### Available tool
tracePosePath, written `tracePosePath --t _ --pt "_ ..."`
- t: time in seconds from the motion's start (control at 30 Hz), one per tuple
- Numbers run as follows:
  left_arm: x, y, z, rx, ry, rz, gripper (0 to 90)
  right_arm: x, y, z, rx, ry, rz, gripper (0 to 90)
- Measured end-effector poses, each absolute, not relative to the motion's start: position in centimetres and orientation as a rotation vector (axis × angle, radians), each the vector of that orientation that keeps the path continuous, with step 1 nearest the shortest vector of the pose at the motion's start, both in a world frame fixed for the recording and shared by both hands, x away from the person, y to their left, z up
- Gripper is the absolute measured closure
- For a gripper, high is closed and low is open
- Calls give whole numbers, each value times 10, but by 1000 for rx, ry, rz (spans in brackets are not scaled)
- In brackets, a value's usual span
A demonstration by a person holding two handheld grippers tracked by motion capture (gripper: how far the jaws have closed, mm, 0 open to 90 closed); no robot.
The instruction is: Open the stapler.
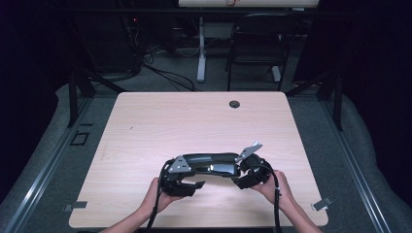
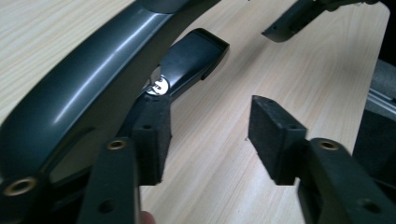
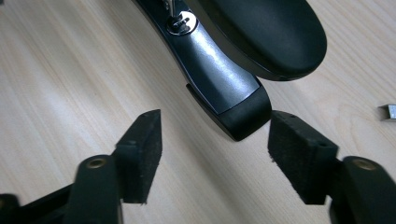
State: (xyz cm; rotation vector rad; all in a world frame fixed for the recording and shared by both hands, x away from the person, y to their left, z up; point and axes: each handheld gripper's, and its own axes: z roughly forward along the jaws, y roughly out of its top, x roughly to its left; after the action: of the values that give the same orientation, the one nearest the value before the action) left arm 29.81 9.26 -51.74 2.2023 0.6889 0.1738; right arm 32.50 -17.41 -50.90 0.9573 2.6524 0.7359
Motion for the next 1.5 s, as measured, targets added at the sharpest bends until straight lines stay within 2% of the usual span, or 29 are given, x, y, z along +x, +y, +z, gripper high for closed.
tracePosePath --t 0.07,0.23,0.53,0.67,0.97,1.3,1.5 --pt "297 87 -519 2207 680 190 597 325 -173 -510 957 2638 704 440" --pt "295 80 -518 2214 649 222 720 325 -171 -516 944 2632 666 547" --pt "299 72 -522 2182 682 268 846 325 -166 -520 965 2604 728 643" --pt "302 68 -525 2164 700 298 887 325 -162 -522 938 2604 739 727" --pt "304 55 -534 2160 701 327 900 327 -161 -522 924 2543 782 858" --pt "310 47 -542 2111 747 371 900 330 -153 -536 893 2528 740 883" --pt "314 44 -544 2092 770 338 900 332 -145 -544 892 2516 726 889"
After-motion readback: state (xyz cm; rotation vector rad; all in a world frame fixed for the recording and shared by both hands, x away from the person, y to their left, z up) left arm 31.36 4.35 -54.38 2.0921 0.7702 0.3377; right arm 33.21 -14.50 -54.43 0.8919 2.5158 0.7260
